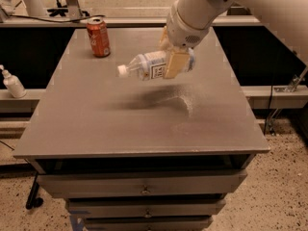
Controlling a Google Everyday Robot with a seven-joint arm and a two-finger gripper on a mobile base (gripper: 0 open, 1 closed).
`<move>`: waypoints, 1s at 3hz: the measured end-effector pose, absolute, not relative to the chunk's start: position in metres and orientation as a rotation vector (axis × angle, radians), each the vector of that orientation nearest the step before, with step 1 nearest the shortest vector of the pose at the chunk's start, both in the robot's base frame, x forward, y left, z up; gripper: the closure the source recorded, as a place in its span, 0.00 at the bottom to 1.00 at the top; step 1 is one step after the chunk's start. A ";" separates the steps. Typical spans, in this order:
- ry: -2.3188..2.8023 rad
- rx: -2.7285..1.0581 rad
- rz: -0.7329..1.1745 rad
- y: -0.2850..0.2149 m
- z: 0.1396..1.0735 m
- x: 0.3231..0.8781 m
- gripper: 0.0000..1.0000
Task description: Move blue plastic bottle near coke can
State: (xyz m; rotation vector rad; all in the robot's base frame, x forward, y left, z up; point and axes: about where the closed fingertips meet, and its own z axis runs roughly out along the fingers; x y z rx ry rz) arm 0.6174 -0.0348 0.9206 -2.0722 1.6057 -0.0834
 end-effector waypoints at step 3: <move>1.543 -2.052 -0.175 0.000 0.888 0.726 1.00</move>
Offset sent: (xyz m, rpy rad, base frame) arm 0.1253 0.0370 -0.0353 -0.0269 -0.1140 0.0121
